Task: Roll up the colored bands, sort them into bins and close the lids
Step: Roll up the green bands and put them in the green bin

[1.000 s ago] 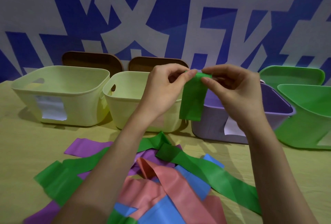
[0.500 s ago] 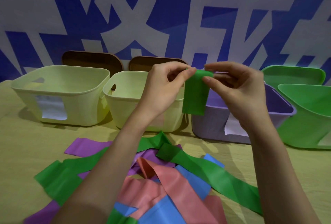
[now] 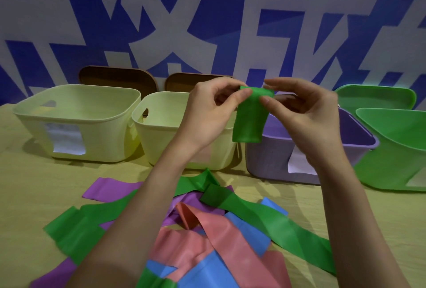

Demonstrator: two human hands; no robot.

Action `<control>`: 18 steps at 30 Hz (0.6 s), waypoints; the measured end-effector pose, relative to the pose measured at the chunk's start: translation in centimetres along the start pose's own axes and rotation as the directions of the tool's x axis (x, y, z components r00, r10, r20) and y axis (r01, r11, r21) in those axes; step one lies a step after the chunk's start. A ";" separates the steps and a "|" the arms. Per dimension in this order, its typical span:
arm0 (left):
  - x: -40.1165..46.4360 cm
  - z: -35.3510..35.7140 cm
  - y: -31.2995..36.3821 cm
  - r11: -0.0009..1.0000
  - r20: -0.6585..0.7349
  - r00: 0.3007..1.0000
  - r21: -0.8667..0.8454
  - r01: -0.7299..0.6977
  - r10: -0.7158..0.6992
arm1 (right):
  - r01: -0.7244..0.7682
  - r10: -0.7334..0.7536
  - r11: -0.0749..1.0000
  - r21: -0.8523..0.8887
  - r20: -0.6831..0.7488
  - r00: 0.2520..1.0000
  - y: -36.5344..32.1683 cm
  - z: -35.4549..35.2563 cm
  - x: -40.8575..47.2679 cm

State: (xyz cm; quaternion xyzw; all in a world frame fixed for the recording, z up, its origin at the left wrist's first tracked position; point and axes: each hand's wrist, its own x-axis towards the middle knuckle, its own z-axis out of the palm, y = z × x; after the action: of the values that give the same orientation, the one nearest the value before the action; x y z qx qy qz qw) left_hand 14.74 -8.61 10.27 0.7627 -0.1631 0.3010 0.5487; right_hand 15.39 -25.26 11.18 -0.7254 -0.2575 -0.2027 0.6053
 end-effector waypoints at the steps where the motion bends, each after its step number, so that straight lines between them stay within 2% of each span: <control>1: 0.0 0.0 0.0 1.000 -0.003 1.000 -0.016 0.008 -0.008 | 0.019 -0.019 1.000 -0.018 0.002 1.000 0.0 0.0 0.0; 3: 0.0 0.0 0.1 0.999 0.005 1.000 -0.033 0.014 -0.014 | 0.022 -0.023 0.999 -0.025 -0.002 1.000 0.0 0.0 0.0; 11: 0.0 -0.4 0.0 0.999 0.009 0.999 0.038 -0.031 0.031 | -0.118 0.123 0.986 0.115 -0.038 0.992 0.2 0.3 0.1; 18: 0.1 -0.5 -0.1 0.998 -0.004 1.000 0.057 -0.016 0.017 | -0.060 0.060 0.996 0.065 0.001 0.998 0.4 0.5 0.0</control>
State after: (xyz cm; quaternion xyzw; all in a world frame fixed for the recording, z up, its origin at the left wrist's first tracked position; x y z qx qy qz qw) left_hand 14.71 -8.13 10.33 0.7760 -0.1597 0.3115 0.5247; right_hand 15.62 -24.85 10.84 -0.7125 -0.2416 -0.1762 0.6347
